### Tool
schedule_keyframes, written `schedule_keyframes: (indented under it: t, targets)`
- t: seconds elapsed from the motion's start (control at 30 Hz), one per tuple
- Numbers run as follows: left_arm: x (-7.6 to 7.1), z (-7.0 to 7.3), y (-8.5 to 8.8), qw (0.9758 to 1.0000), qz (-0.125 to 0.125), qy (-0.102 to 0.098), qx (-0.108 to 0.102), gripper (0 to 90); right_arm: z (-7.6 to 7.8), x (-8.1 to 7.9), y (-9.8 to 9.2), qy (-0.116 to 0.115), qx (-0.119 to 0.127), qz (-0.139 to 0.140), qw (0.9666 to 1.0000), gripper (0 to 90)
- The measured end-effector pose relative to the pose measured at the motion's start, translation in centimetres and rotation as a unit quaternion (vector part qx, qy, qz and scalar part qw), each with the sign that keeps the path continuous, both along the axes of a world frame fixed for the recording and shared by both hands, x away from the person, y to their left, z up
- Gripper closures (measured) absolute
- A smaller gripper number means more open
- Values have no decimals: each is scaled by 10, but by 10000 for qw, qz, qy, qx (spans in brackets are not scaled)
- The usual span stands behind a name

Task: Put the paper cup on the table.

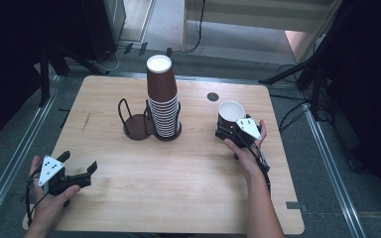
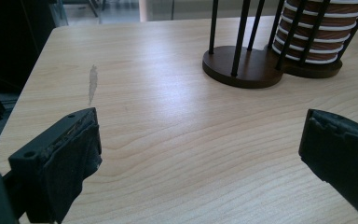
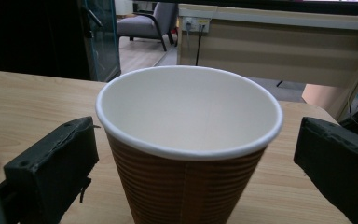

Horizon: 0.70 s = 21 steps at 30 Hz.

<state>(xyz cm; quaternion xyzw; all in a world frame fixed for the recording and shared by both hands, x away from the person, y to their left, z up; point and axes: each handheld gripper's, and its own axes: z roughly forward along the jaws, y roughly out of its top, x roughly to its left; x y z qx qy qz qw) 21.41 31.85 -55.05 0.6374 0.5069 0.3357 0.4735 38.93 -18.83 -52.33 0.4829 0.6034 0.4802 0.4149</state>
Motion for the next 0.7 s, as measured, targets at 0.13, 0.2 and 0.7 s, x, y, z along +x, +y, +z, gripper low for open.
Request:
schedule_keyframes:
  t: [0.13, 0.2, 0.7]
  targets:
    - [0, 0, 0, 10000, 9, 11, -9, 0, 3, -10, -7, -50, -63, 75, 9999, 0]
    - [0, 0, 0, 10000, 29, 6, 6, 0, 5, -15, -10, -92, -40, 87, 9999, 0]
    - [0, 0, 0, 10000, 10, 33, -2, 0, 2, -51, -37, -109, 73, 41, 9999, 0]
